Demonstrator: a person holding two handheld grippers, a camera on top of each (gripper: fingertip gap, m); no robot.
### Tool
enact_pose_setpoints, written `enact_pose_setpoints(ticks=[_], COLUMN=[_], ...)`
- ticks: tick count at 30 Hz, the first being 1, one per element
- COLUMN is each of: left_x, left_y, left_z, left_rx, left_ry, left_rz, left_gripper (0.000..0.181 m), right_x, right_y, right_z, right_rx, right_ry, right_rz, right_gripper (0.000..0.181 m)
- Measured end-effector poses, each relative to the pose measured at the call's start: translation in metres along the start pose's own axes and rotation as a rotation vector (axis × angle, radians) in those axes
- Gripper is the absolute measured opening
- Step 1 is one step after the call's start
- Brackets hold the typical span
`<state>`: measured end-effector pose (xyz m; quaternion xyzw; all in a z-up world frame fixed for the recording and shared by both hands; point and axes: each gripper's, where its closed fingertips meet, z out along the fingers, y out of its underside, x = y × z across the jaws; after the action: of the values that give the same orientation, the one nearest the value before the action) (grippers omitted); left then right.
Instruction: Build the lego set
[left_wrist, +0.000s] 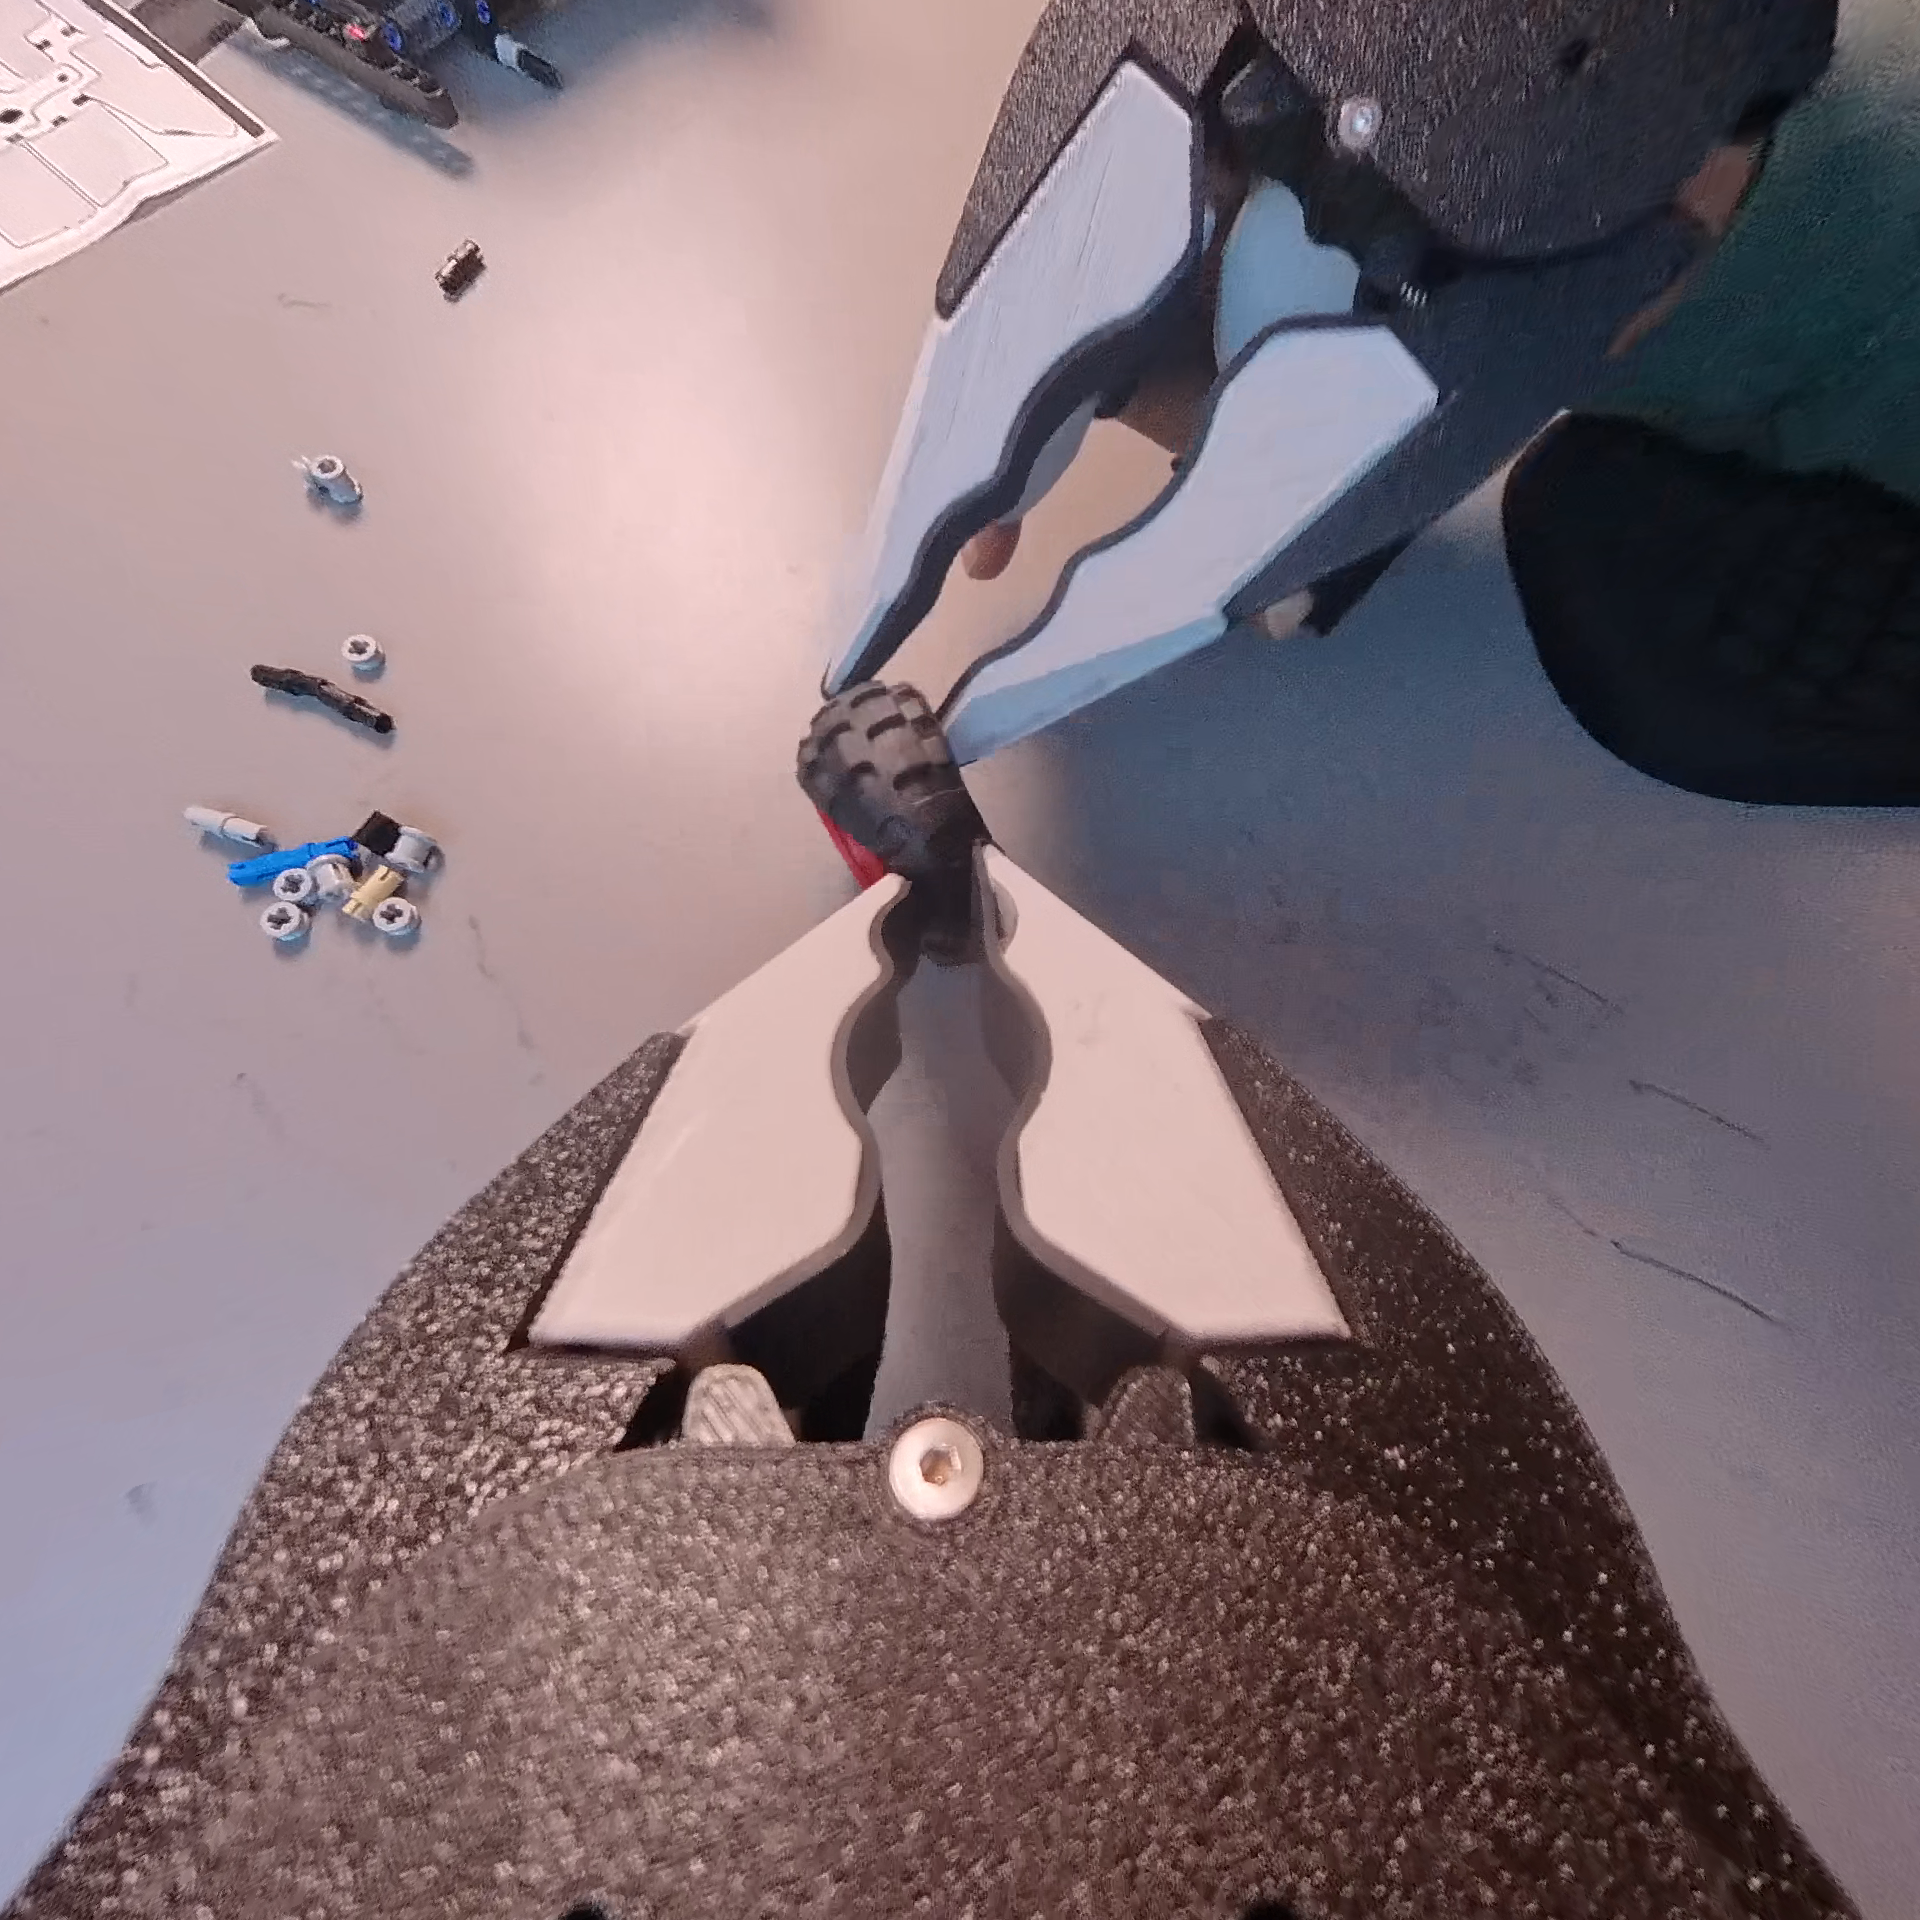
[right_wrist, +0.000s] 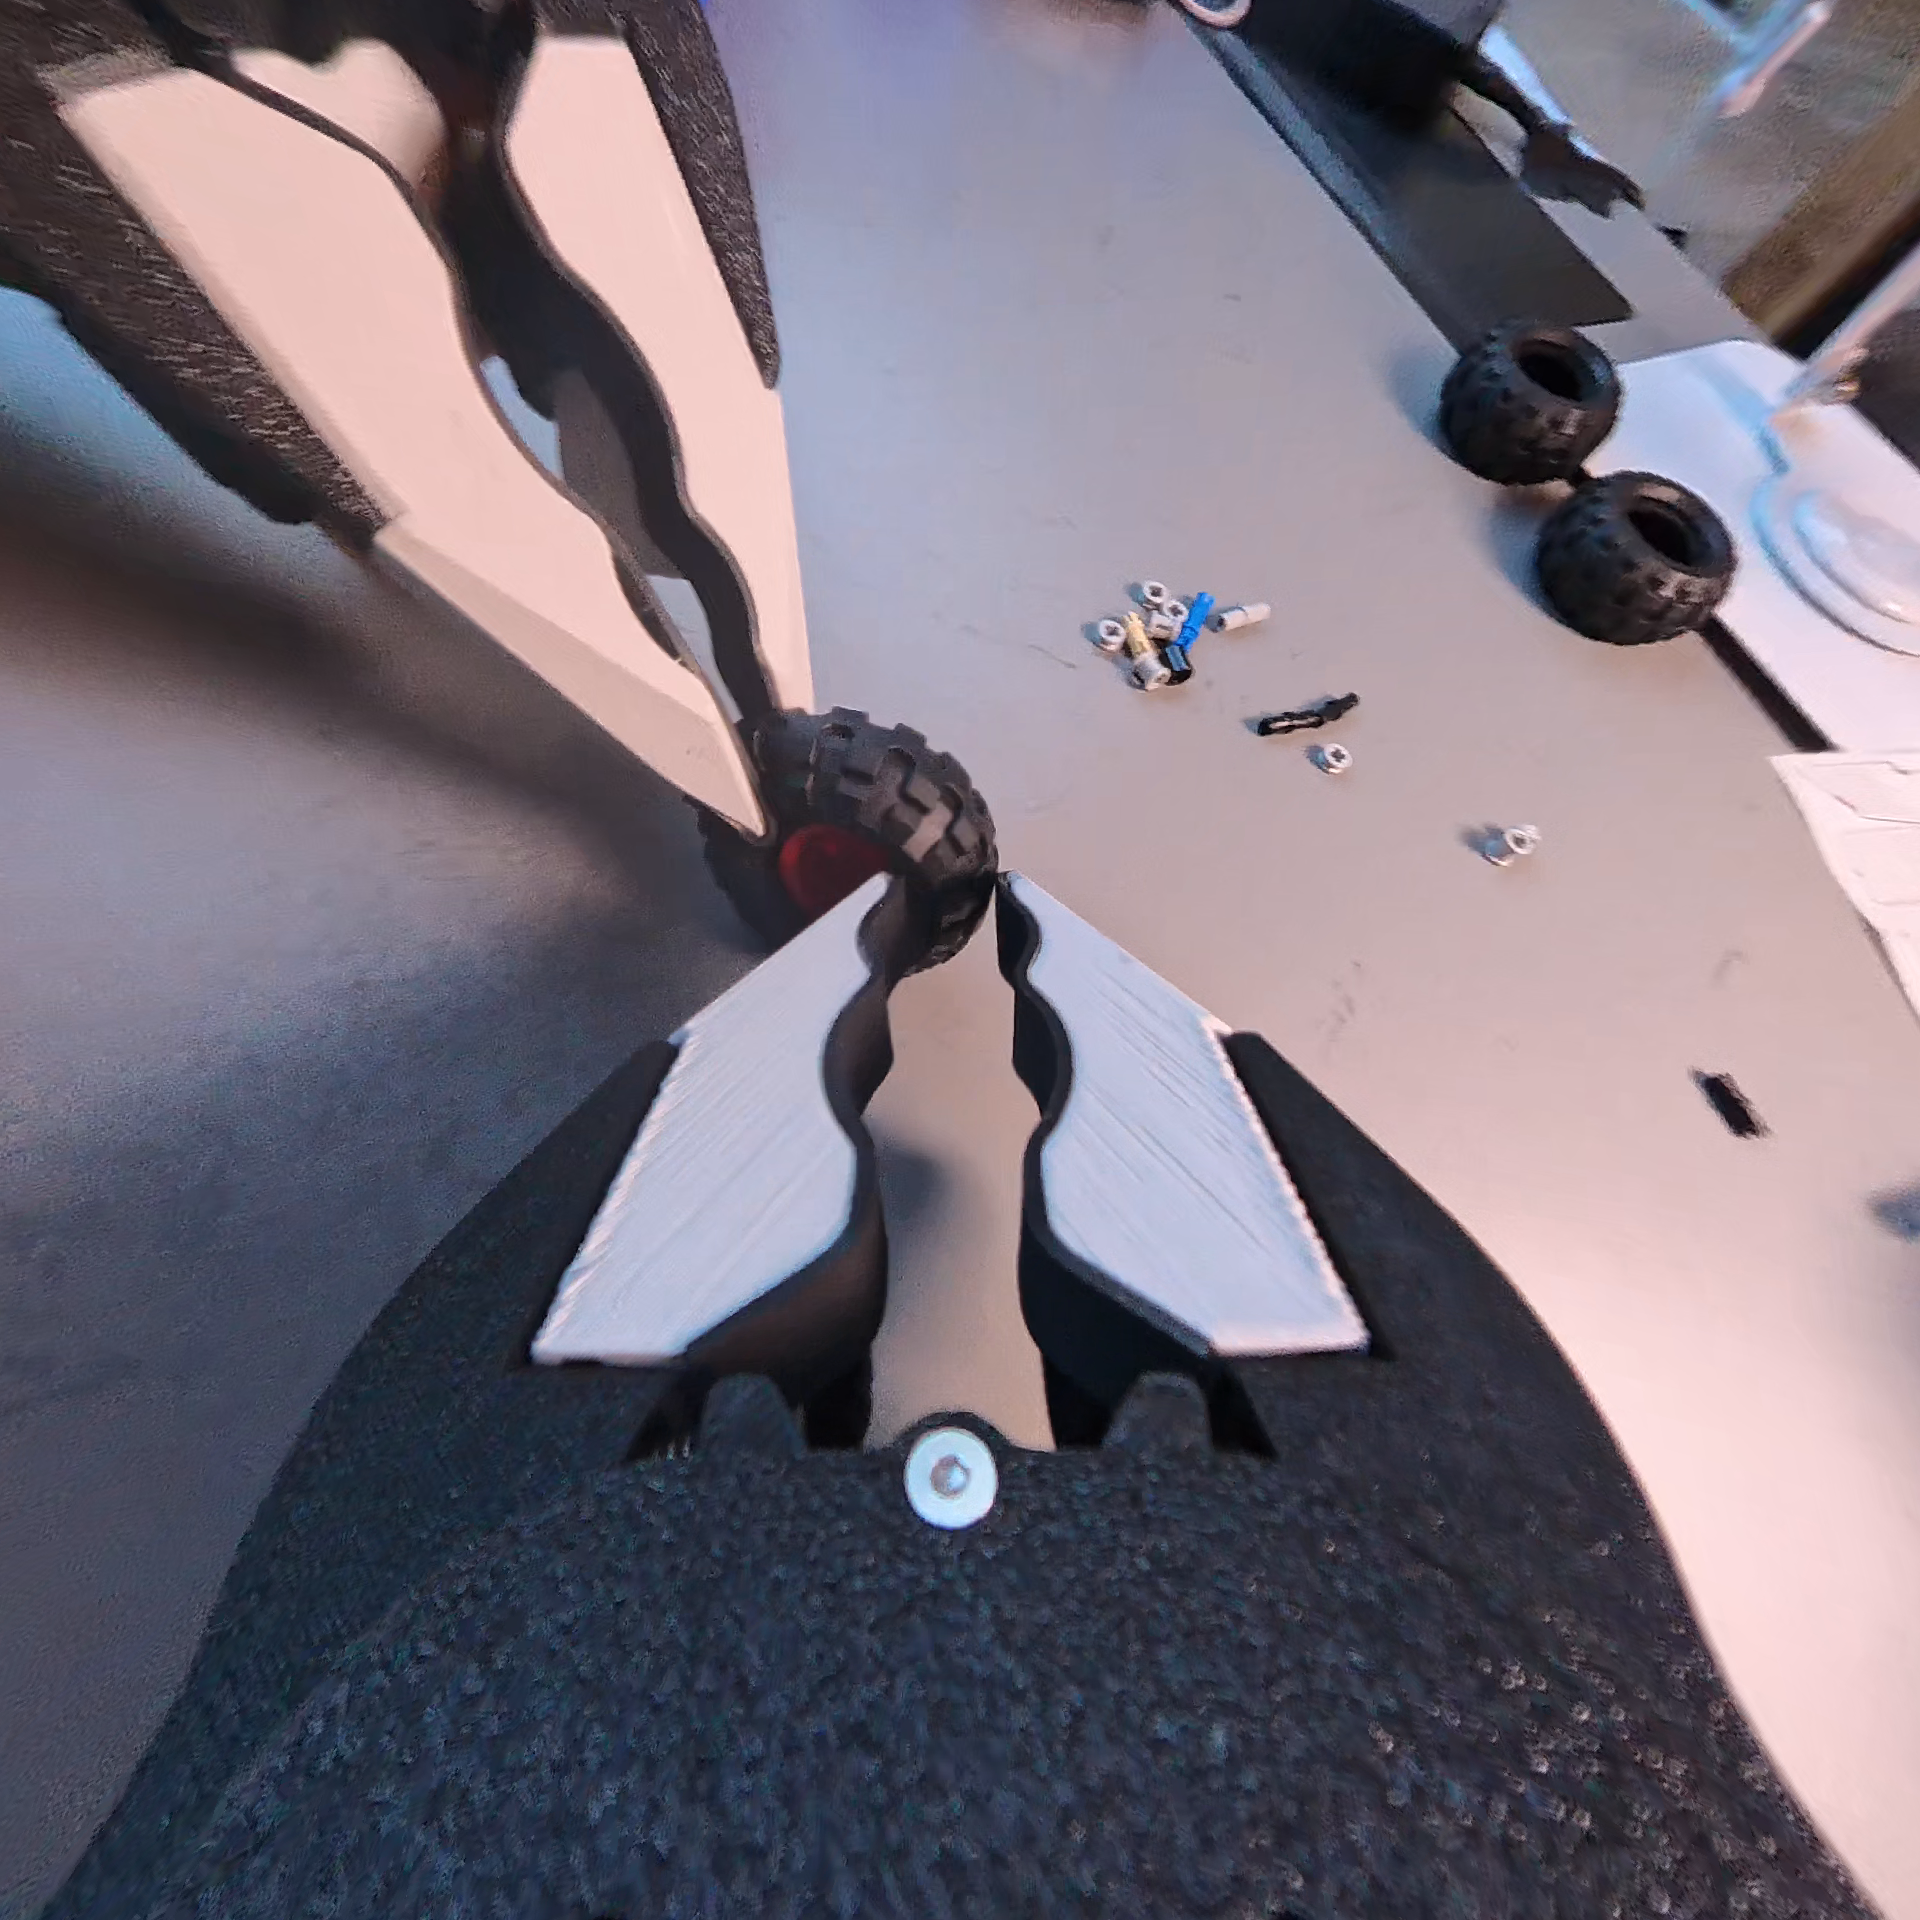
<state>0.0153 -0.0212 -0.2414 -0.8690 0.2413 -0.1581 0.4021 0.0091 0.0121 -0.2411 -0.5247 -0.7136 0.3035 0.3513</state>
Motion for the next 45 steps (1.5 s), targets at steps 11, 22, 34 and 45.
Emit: enact_pose_setpoints(ticks=[11, 22, 34, 45], left_x=[-0.01, -0.027, -0.015, -0.002], left_y=[0.008, 0.006, 0.005, 0.003], left_z=[-0.005, -0.003, -0.01, -0.01], left_rx=[0.003, -0.012, 0.07, 0.057], left_ry=[0.065, -0.066, 0.055, 0.026], left_rz=[-0.101, -0.134, -0.263, -0.205], left_gripper=[0.012, 0.008, 0.02, 0.012], right_x=[-0.006, 0.013, -0.007, 0.004], right_y=[-0.004, -0.007, -0.01, -0.008], right_z=[0.017, 0.032, 0.014, 0.027], right_rx=[-0.035, -0.112, -0.014, -0.087], right_ry=[-0.255, 0.153, -0.027, 0.143], right_rz=[0.083, 0.07, 0.065, -0.02], right_gripper=[0.019, 0.016, 0.034, 0.014])
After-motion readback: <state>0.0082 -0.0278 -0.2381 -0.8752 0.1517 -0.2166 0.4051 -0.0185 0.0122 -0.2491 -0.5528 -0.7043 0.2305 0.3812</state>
